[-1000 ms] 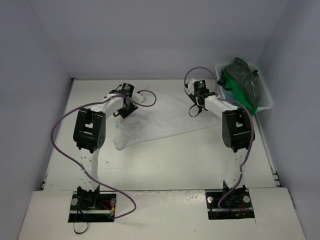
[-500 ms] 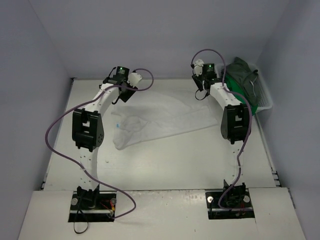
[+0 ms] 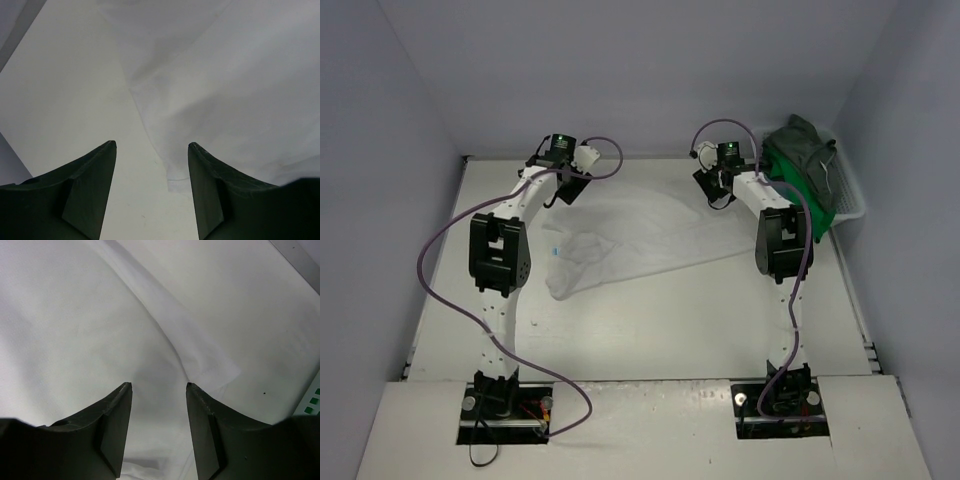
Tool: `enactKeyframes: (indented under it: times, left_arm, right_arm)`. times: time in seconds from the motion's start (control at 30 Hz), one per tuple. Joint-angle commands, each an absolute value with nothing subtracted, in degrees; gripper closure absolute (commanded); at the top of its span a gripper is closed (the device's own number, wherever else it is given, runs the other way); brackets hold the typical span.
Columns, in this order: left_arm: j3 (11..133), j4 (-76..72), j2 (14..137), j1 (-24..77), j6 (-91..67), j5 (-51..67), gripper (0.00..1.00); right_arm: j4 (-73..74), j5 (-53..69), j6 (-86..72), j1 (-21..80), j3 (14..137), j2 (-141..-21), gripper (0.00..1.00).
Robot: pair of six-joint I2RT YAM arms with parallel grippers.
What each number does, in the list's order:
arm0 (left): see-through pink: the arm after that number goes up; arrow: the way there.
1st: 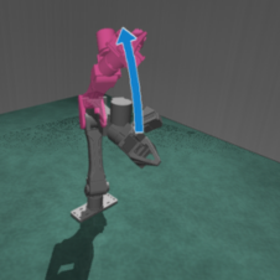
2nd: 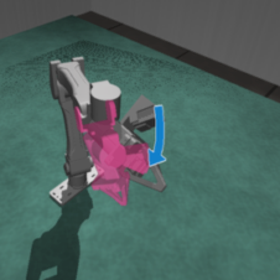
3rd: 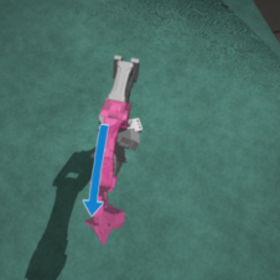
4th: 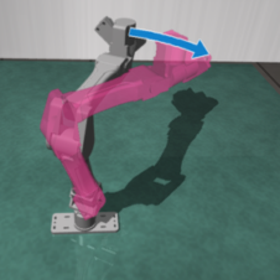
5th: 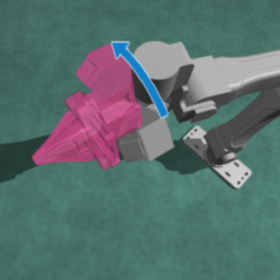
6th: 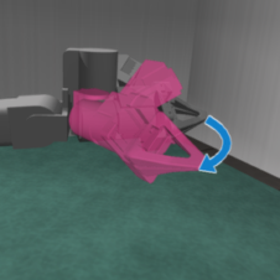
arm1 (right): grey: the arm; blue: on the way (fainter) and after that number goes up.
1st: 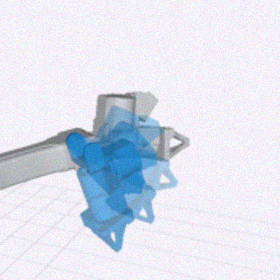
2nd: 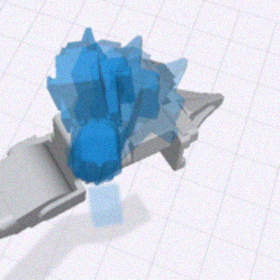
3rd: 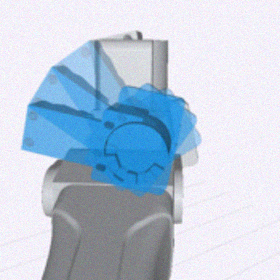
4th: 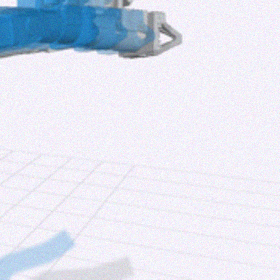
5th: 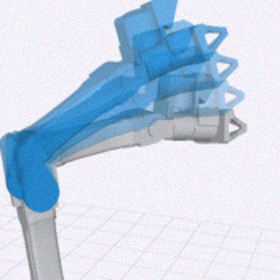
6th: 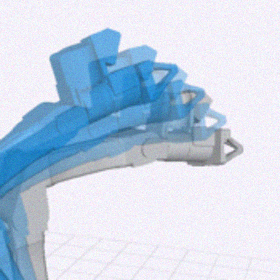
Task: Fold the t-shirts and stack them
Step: Fold the tshirt
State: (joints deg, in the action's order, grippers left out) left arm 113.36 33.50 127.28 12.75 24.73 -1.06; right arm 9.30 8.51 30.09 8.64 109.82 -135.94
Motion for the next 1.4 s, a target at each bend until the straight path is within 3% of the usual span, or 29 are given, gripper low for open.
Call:
enactKeyframes:
  times: [0.0, 1.13, 1.3, 1.37]
  left_arm:
    - [115.49, 30.76, 124.72, 12.22, 23.64, -0.79, 0.46]
    - [111.71, 24.70, 126.30, 11.60, 23.64, -1.41, 0.46]
    - [112.67, 25.05, 127.61, 11.60, 23.64, -1.32, 0.46]
    - [113.03, 25.05, 127.97, 11.60, 23.64, -1.41, 0.46]
  right_arm:
    - [7.65, 9.32, 30.59, 8.35, 111.80, -133.86, 0.56]
    - [-5.09, 7.47, 27.69, 6.42, 115.75, -141.68, 0.62]
    - [-5.80, 8.43, 27.86, 6.15, 116.54, -142.47, 0.66]
    - [-5.80, 8.35, 27.95, 5.98, 117.50, -143.43, 0.73]
